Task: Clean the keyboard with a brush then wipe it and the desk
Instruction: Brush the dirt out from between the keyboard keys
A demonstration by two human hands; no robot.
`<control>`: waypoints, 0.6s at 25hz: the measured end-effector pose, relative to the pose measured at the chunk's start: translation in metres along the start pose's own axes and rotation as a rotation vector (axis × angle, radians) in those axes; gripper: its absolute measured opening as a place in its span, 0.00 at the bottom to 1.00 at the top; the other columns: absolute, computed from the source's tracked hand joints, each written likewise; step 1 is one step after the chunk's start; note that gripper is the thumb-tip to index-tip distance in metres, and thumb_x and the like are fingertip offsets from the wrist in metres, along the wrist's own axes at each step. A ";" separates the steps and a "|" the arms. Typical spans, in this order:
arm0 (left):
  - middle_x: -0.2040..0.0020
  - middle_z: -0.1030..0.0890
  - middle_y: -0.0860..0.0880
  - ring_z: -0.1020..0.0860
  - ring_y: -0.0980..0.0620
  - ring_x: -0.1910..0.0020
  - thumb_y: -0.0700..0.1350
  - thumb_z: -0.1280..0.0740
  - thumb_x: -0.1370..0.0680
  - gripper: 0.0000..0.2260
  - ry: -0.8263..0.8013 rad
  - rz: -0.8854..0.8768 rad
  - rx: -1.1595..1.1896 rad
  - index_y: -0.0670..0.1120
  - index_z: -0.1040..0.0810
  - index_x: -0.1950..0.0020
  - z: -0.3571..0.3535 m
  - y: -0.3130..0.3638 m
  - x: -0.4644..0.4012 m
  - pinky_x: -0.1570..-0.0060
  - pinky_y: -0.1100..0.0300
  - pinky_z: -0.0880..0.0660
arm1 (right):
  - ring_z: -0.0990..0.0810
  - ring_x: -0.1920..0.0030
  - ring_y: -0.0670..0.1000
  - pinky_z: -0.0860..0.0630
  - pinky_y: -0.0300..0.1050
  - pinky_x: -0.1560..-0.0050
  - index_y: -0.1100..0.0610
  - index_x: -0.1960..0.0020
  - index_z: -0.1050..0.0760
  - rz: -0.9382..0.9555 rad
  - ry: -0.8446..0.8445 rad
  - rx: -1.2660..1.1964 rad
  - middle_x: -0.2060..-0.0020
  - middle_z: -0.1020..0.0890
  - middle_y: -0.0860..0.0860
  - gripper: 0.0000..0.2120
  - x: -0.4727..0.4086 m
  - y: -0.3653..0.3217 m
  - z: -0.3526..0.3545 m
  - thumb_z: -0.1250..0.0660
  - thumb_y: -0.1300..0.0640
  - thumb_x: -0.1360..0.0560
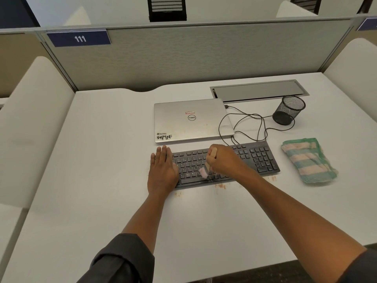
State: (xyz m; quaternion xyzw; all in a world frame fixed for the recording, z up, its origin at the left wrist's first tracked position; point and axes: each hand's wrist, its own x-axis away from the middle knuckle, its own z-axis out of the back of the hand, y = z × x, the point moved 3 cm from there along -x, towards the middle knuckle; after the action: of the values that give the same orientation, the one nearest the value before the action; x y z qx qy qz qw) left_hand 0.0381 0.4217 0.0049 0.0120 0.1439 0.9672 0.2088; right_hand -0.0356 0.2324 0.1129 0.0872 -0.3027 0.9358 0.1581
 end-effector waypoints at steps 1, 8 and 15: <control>0.18 0.43 0.41 0.49 0.44 0.18 0.53 0.62 0.26 0.38 0.002 0.003 0.003 0.38 0.43 0.19 0.000 0.000 0.000 0.19 0.49 0.56 | 0.22 0.60 0.53 0.30 0.43 0.66 0.57 0.57 0.27 -0.007 0.026 0.069 0.64 0.21 0.51 0.07 -0.001 0.002 0.004 0.40 0.57 0.21; 0.18 0.43 0.41 0.49 0.44 0.18 0.53 0.62 0.25 0.38 0.005 -0.004 -0.005 0.38 0.43 0.19 0.001 0.001 0.001 0.19 0.48 0.56 | 0.21 0.62 0.49 0.24 0.43 0.60 0.55 0.53 0.22 0.085 -0.076 -0.199 0.62 0.18 0.50 0.04 0.021 -0.014 -0.003 0.35 0.58 0.21; 0.18 0.43 0.41 0.49 0.44 0.18 0.50 0.57 0.23 0.33 -0.006 0.005 0.002 0.38 0.43 0.19 0.001 0.001 0.002 0.19 0.49 0.57 | 0.22 0.66 0.49 0.28 0.42 0.69 0.57 0.58 0.25 -0.002 0.284 -0.091 0.67 0.21 0.50 0.07 0.038 0.016 -0.007 0.37 0.59 0.21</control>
State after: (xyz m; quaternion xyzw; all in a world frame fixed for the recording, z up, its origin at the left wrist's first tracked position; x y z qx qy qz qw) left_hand 0.0366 0.4222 0.0064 0.0156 0.1441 0.9675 0.2071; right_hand -0.0777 0.2334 0.1085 -0.0530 -0.3193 0.9239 0.2042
